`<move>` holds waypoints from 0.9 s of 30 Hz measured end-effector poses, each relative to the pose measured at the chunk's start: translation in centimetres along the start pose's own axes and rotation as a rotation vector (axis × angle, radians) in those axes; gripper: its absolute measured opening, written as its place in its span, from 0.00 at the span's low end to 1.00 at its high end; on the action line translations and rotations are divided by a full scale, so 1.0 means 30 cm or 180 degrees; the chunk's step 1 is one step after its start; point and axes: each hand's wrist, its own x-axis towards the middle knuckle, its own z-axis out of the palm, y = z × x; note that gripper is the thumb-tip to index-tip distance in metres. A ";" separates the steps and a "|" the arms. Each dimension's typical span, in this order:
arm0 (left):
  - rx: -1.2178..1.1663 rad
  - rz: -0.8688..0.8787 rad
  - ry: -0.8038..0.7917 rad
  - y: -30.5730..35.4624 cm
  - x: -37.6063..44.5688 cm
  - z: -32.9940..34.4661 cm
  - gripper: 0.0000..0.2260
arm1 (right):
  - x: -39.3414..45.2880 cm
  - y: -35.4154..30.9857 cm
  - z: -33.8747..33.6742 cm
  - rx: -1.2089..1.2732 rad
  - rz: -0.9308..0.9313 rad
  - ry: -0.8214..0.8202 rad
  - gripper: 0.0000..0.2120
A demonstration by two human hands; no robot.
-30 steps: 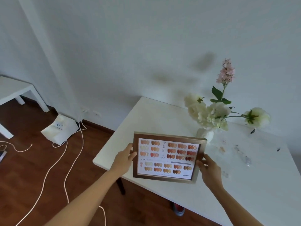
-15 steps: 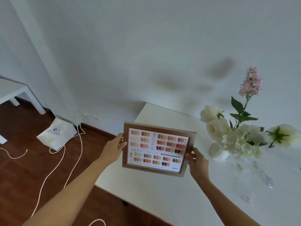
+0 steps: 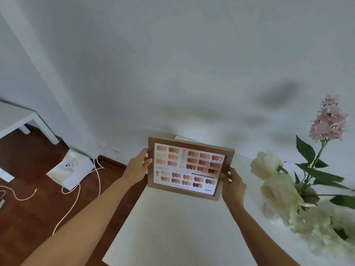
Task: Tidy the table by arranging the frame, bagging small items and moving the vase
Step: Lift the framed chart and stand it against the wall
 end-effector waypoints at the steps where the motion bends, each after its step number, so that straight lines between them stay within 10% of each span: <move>1: 0.0036 0.0032 -0.0023 0.002 0.040 -0.002 0.12 | 0.021 -0.006 0.014 0.0012 0.0020 0.0047 0.15; 27: 0.0112 0.0571 -0.0561 -0.010 0.926 0.214 0.09 | 0.658 -0.022 0.264 -0.0323 0.0618 0.0948 0.10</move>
